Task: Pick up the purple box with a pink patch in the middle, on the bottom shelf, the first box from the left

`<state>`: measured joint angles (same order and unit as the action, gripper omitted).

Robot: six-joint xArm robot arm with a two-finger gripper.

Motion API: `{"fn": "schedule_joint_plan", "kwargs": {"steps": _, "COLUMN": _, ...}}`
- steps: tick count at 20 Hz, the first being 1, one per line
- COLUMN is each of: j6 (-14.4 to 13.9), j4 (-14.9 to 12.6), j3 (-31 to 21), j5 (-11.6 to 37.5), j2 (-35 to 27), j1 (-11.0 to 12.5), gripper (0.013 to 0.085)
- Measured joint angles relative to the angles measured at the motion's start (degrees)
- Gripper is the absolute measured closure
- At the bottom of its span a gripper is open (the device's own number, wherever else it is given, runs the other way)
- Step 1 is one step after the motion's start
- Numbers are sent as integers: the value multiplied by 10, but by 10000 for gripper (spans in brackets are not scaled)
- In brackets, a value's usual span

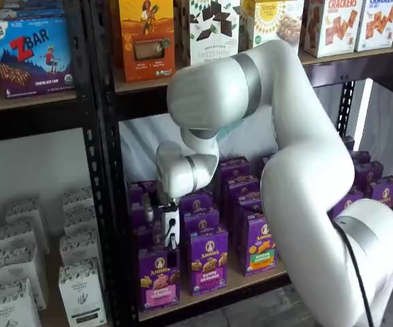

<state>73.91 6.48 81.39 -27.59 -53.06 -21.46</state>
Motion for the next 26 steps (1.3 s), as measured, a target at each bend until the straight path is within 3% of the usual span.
{"fn": "schedule_joint_plan", "kwargs": {"steps": 9, "j6": -11, "j4": -10, "j3": 12, "j5": 10, "j2": -19, "j1": -3, "gripper": 130}}
{"fn": "schedule_joint_plan", "kwargs": {"steps": 18, "j6": 32, "j4": 26, "j3": 1, "j5": 20, "j2": -2, "j1": 9, "gripper": 130}}
{"fn": "schedule_joint_plan", "kwargs": {"steps": 26, "j6": 36, "j4": 25, "j3": 8, "j5": 3, "j2": 4, "j1": 15, "gripper": 130}}
